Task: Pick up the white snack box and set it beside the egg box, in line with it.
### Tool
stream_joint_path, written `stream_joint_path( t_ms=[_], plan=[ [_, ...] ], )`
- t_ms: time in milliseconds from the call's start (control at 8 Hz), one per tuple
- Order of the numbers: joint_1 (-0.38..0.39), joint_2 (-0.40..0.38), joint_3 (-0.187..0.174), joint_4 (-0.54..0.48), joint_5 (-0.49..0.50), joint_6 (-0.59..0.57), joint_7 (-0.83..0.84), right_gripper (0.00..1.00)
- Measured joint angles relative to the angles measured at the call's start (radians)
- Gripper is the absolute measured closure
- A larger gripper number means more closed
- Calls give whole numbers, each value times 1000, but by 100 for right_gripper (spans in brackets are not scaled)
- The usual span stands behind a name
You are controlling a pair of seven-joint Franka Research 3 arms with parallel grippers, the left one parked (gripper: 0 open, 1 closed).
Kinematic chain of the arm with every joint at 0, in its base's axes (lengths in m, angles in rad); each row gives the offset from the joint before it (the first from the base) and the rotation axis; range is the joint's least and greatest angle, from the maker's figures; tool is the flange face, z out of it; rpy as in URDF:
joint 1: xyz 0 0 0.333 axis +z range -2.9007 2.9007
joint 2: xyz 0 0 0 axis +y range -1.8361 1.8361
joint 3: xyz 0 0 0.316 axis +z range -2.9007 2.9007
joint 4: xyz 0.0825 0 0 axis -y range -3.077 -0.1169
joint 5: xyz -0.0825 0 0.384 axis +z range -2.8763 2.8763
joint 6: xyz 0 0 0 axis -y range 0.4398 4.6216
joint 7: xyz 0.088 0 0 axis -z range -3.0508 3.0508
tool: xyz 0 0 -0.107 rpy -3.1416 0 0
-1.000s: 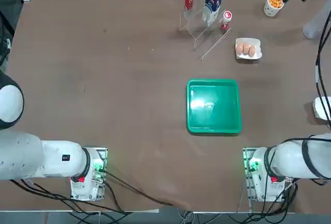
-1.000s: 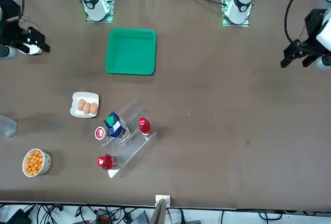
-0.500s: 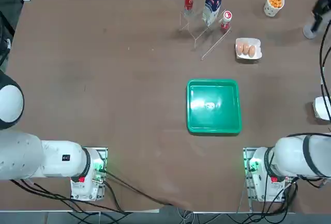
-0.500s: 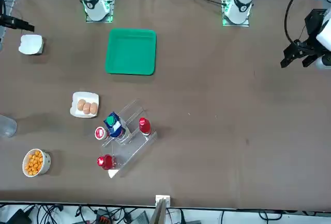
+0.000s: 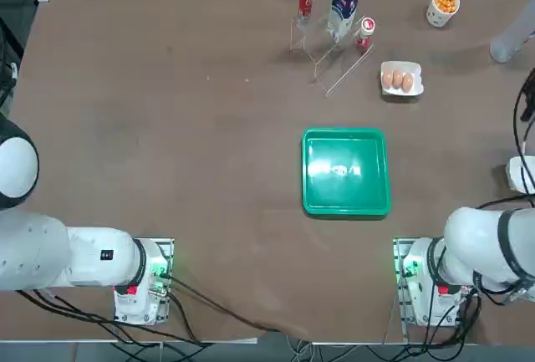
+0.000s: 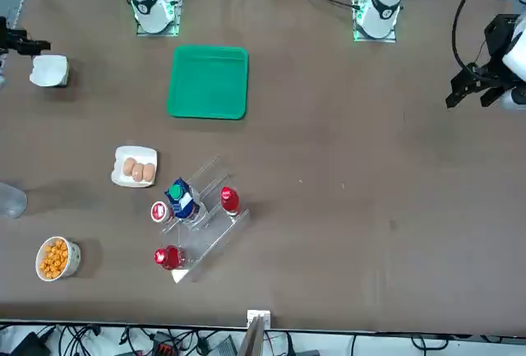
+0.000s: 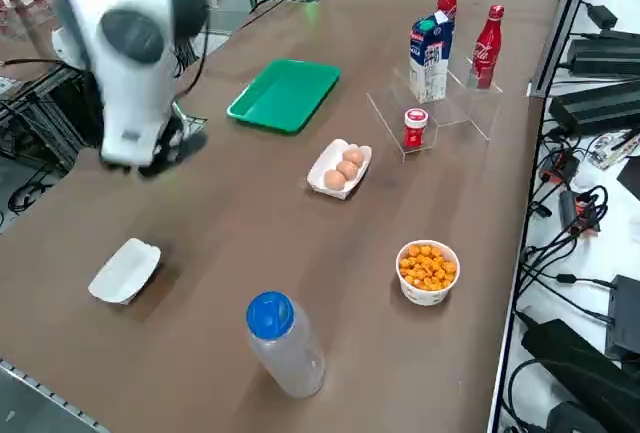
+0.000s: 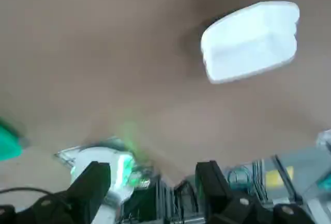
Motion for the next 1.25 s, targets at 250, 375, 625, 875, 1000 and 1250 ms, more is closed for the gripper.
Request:
stream_joint_path(
  t_ms=[250, 375, 625, 875, 1000, 1250],
  plan=[
    [-144, 12, -1, -170, 0, 303, -124, 0],
    [-181, 16, 0, -238, 0, 426, -154, 0],
    [-245, 50, 3, -317, 0, 623, -236, 0],
    [-286, 108, 3, -327, 0, 726, -270, 0],
    [-294, 132, 3, -332, 0, 781, -270, 1],
    [-298, 161, 6, -355, 0, 863, -270, 5]
  ],
)
